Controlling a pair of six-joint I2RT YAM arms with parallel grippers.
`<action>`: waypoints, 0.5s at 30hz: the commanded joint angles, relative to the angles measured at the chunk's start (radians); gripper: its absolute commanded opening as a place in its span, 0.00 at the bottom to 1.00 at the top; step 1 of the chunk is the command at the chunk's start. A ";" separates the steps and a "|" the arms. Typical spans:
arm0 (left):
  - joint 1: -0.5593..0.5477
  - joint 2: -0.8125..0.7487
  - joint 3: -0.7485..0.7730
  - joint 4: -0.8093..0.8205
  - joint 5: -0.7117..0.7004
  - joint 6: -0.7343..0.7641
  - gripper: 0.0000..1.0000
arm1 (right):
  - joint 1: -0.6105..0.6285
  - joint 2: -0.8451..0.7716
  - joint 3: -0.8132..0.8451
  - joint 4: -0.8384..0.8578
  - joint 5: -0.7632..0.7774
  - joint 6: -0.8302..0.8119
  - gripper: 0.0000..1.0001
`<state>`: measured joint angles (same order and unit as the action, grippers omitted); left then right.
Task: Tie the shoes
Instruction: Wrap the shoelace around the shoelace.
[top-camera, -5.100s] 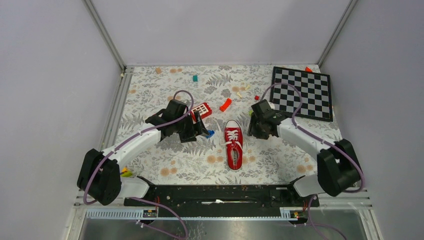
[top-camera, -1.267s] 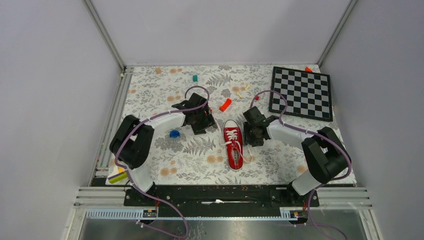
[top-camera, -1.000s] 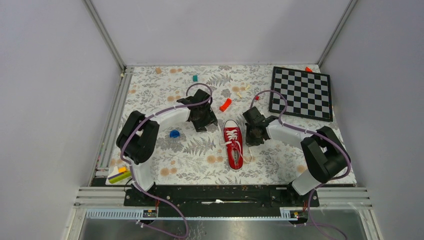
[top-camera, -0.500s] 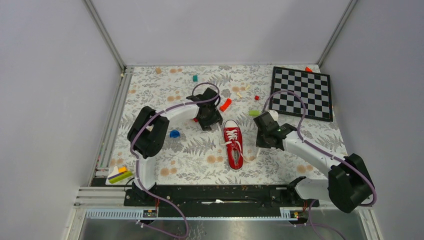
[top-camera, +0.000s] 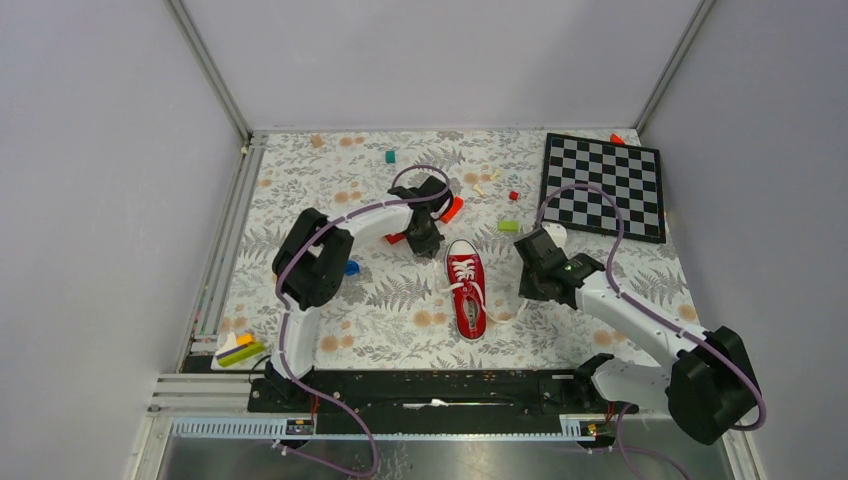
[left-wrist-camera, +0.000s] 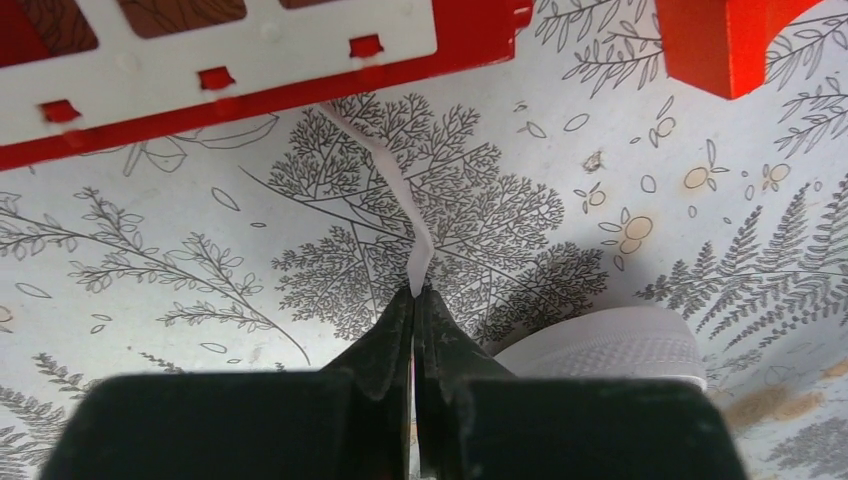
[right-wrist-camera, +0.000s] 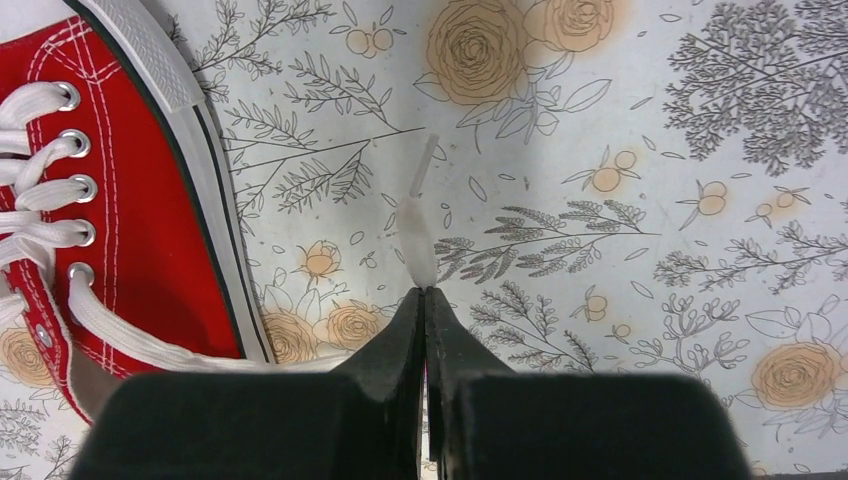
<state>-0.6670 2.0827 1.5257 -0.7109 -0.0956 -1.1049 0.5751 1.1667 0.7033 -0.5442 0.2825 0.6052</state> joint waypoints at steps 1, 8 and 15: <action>-0.006 -0.082 -0.015 -0.050 -0.058 0.039 0.00 | 0.005 -0.052 0.013 -0.056 0.086 0.024 0.00; -0.007 -0.410 -0.306 0.028 -0.017 0.162 0.00 | 0.003 -0.149 0.008 -0.149 0.202 0.042 0.00; -0.026 -0.580 -0.569 0.178 0.166 0.258 0.00 | 0.003 -0.162 -0.030 -0.090 0.026 0.010 0.22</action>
<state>-0.6743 1.5314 1.0645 -0.6422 -0.0517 -0.9234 0.5751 1.0019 0.6918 -0.6601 0.4007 0.6273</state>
